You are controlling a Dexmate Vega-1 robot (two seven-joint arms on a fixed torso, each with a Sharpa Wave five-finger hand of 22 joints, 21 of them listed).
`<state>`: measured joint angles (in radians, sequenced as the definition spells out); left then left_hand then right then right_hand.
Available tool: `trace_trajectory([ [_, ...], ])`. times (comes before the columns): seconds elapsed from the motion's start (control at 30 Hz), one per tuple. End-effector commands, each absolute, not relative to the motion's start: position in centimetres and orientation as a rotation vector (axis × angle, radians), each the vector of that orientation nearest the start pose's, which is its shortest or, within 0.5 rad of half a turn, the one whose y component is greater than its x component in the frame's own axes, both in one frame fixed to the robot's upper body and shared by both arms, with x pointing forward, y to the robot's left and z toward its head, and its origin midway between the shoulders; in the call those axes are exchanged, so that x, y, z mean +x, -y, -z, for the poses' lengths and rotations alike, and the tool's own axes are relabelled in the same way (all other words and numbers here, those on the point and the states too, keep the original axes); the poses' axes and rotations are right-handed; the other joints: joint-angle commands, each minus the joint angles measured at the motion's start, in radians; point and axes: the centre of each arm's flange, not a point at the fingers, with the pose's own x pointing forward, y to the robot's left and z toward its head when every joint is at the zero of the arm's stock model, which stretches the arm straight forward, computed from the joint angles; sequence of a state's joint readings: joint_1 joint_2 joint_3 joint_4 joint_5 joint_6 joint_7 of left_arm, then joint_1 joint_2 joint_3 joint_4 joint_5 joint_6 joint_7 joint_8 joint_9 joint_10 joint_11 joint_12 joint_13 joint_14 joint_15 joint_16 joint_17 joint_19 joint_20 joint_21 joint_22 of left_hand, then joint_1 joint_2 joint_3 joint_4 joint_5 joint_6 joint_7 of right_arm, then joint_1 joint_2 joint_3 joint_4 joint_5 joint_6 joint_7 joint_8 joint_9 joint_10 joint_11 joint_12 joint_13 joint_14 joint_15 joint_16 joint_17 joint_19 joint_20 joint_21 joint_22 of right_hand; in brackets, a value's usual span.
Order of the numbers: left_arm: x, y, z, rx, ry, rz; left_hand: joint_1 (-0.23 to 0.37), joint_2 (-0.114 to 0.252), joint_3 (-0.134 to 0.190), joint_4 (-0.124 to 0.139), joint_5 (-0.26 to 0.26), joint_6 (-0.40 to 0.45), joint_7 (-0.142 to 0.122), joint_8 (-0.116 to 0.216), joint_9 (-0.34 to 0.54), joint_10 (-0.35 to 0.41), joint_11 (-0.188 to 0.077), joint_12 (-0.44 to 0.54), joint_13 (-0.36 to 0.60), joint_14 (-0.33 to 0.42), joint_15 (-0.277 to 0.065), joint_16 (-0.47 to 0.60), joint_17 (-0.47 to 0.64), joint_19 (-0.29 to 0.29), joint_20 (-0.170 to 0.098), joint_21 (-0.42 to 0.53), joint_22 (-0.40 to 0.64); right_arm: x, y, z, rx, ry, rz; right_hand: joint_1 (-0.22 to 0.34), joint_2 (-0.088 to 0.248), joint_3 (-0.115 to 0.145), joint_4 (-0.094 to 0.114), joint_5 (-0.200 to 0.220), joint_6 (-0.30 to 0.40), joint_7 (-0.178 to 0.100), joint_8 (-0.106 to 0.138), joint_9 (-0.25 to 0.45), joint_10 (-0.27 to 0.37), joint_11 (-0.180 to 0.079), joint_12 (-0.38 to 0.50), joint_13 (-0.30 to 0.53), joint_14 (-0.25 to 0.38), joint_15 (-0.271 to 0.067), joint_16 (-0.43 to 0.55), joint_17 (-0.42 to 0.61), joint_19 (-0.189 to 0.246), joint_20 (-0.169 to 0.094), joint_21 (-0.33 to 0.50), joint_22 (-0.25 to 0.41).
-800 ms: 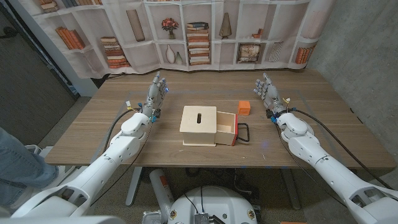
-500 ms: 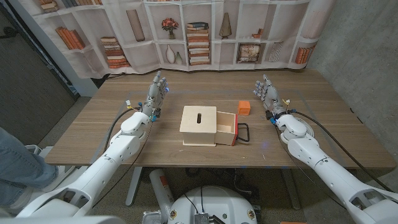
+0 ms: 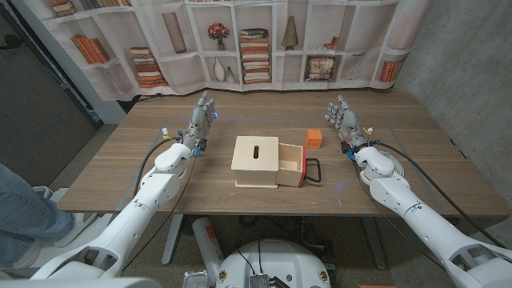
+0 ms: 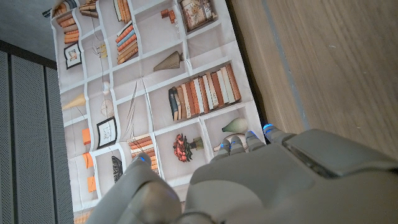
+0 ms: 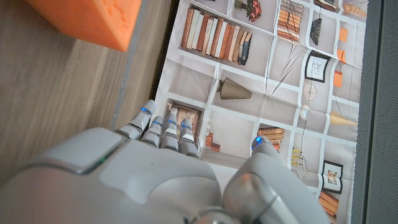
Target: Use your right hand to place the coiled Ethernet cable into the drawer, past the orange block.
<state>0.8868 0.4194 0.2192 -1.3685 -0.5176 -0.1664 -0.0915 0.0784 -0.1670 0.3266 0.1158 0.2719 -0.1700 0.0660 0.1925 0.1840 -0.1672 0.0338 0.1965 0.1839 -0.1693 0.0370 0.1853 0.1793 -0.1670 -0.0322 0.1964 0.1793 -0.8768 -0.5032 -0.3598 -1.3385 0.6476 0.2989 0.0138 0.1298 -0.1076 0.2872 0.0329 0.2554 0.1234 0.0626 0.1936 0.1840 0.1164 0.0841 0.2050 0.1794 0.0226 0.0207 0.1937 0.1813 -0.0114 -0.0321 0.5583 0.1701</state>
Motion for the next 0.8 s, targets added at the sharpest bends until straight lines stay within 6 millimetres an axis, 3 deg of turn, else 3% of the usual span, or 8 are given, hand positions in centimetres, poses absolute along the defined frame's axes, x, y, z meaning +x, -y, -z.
trace_trajectory([
  [0.03,64.7,-28.9,1.8,-0.012,0.579,0.211,0.011,0.006,-0.002,-0.006,0.007,-0.049,0.001,0.004,0.003,-0.080,0.001,0.006,0.004,-0.170,-0.002,0.004,0.003,-0.219,-0.018,0.005,0.005,63.7,28.4,2.5,0.048,0.642,-0.221,0.013,-0.003,0.001,-0.007,0.007,0.010,0.000,0.004,0.003,0.019,-0.004,0.007,0.003,0.018,-0.001,0.006,0.002,0.024,-0.028,-0.001,0.003],
  [0.17,64.5,-28.8,1.8,-0.007,0.579,0.217,0.013,0.008,-0.003,-0.007,0.009,-0.051,0.000,0.004,0.003,-0.078,0.000,0.007,0.004,-0.169,-0.002,0.004,0.003,-0.219,-0.016,0.005,0.005,63.6,28.6,2.4,0.047,0.651,-0.237,0.023,-0.003,0.000,-0.014,0.008,0.015,-0.005,0.006,0.003,0.035,-0.010,0.013,0.003,0.040,-0.006,0.012,0.001,0.048,-0.031,-0.002,0.003],
  [0.8,62.9,-28.9,1.3,0.014,0.603,0.201,0.022,0.015,-0.008,-0.013,0.018,-0.042,-0.001,0.008,0.003,-0.067,0.000,0.012,0.004,-0.156,-0.004,0.007,0.002,-0.217,-0.014,0.006,0.005,61.7,29.0,1.4,0.000,0.705,-0.285,0.031,-0.001,-0.003,-0.023,0.010,0.033,-0.011,0.009,0.003,0.068,-0.011,0.021,0.003,0.061,-0.009,0.012,0.001,0.076,-0.032,-0.012,0.003],
])
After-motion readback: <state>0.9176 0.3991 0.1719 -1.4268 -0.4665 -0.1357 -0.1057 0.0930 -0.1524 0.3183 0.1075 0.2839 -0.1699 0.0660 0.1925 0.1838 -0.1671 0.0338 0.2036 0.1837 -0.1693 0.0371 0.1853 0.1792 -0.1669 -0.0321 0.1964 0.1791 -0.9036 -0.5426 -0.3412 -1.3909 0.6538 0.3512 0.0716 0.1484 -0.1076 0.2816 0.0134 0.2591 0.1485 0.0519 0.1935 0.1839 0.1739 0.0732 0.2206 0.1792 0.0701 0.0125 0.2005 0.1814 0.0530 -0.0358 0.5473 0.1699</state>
